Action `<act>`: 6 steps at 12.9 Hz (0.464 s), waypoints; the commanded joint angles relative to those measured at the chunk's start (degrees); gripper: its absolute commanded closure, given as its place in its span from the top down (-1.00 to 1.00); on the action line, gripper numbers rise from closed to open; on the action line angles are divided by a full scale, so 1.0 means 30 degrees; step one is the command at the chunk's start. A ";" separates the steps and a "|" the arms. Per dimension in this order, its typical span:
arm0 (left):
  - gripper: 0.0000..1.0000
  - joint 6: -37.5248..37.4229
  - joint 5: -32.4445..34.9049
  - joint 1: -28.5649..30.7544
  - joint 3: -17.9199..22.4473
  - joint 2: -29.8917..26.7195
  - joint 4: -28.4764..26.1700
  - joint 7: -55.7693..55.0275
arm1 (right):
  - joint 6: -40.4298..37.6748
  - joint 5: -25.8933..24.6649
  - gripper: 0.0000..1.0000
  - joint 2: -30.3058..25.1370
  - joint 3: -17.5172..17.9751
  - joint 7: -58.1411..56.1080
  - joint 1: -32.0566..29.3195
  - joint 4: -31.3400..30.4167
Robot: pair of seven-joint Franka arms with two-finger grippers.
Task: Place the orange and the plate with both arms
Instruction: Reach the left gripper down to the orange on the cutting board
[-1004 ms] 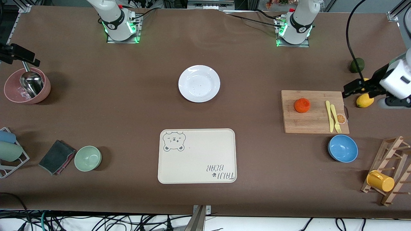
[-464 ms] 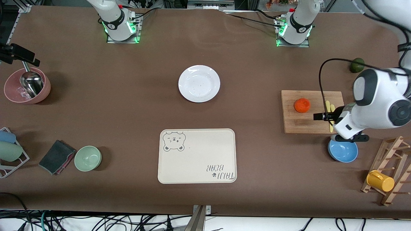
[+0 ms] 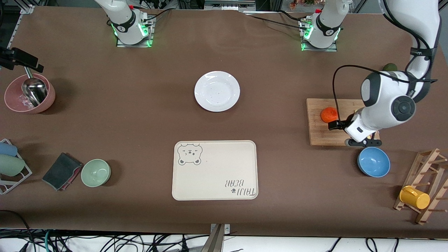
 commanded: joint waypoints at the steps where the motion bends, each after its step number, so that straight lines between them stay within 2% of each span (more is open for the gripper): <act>1: 1.00 0.2669 0.0337 0.0030 -0.0087 -0.1282 -0.3125 0.0279 | 0.0212 -0.0212 1.00 -0.0488 -0.0059 -0.0153 0.0035 -0.0480; 6: 1.00 0.3821 0.0426 0.0030 -0.0087 -0.0904 -0.4624 0.0279 | 0.0213 -0.0212 1.00 -0.0488 -0.0059 -0.0153 0.0035 -0.0480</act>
